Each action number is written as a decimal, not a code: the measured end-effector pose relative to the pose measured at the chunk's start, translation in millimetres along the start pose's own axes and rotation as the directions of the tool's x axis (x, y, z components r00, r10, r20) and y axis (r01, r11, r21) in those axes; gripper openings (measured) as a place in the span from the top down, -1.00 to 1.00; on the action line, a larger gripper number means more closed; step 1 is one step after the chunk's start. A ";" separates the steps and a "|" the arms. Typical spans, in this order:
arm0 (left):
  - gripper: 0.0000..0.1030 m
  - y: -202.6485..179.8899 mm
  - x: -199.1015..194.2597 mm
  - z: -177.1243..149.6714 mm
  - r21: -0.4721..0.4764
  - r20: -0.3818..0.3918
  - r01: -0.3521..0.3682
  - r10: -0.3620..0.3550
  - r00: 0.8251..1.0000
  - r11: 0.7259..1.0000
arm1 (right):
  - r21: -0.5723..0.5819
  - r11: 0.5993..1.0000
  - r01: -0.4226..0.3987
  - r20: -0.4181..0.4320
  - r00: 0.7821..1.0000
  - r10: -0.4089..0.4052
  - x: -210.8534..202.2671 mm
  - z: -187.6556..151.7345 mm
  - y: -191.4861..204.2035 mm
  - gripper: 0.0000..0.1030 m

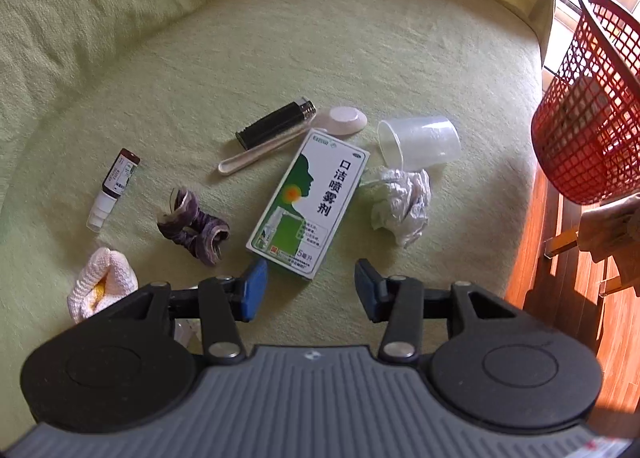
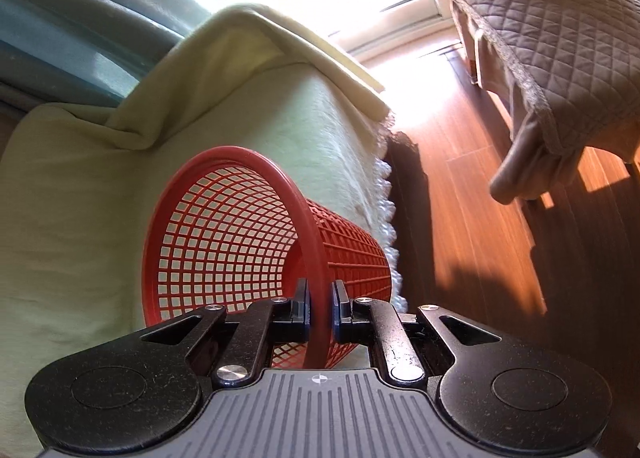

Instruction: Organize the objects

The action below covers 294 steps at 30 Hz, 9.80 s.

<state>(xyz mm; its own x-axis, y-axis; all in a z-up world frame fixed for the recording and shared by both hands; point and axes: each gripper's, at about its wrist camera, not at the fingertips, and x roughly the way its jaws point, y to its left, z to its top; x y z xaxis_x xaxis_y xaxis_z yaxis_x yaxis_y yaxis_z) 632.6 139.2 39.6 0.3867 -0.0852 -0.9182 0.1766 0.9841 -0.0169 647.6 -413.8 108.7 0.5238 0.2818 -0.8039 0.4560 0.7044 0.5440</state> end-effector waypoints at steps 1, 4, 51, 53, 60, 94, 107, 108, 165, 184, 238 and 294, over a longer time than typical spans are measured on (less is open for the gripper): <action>0.16 0.5 -0.7 4.1 -0.009 0.010 -0.003 0.003 1.000 1.000 | -0.006 1.000 -0.018 -0.001 1.000 0.018 6.2 4.1 6.0 0.88; 0.14 -2.3 2.3 13.8 -0.047 0.011 -0.006 0.006 1.000 0.999 | -0.043 0.998 -0.036 -0.024 0.999 0.035 34.7 20.6 21.5 0.88; 0.57 -124.0 40.8 65.9 -0.246 -0.032 -0.248 0.248 0.968 0.937 | -0.825 0.560 0.071 -0.096 0.960 -0.263 170.2 66.1 99.6 0.80; 0.57 -126.7 33.1 69.3 -0.253 -0.019 -0.241 0.244 0.970 0.937 | -0.824 0.562 0.070 -0.095 0.961 -0.259 169.8 65.8 100.7 0.81; 0.58 -136.2 -6.7 87.6 -0.297 0.065 -0.199 0.228 0.972 0.934 | -0.818 0.572 0.064 -0.101 0.962 -0.252 174.3 70.2 98.5 0.82; 0.30 -178.4 -41.0 156.5 -0.239 0.111 -0.087 0.116 0.987 0.967 | -0.662 0.749 -0.029 -0.287 0.933 -0.217 192.4 80.7 78.4 0.88; 0.30 -111.5 -35.3 110.5 -0.330 0.002 -0.238 0.253 0.968 0.914 | -0.531 0.844 -0.079 -0.335 0.934 -0.124 204.9 65.5 88.2 0.90; 0.29 -106.7 -34.3 107.5 -0.337 -0.003 -0.244 0.258 0.966 0.909 | -0.555 0.829 -0.074 -0.326 0.936 -0.134 206.8 62.4 93.8 0.89; -0.42 -104.7 69.1 84.4 -0.219 -0.030 -0.112 0.108 0.994 0.969 | -0.595 0.794 -0.123 -0.058 0.992 0.111 185.5 168.4 79.1 0.87; -0.33 -116.6 133.2 106.8 -0.148 -0.190 -0.184 0.155 0.970 0.972 | -0.698 0.716 -0.013 -0.042 0.999 -0.023 188.7 162.7 69.7 0.86; -0.49 -181.5 21.4 207.2 -0.076 0.143 -0.063 0.073 0.987 0.995 | -0.768 0.635 0.087 -0.021 0.987 -0.161 204.6 152.2 101.0 0.83; -0.02 -65.1 78.4 71.1 -0.231 -0.093 -0.190 0.172 0.981 0.954 | -0.749 0.656 0.092 -0.025 0.986 -0.167 187.3 143.2 91.5 0.81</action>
<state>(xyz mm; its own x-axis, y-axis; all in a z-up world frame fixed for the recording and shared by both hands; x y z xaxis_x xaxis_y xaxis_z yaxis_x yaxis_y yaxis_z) 715.8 57.4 -3.2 0.3258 0.1006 -0.9401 -0.1139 0.9913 0.0666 890.5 -389.9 42.4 0.4220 0.1766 -0.8893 -0.1920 0.9760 0.1027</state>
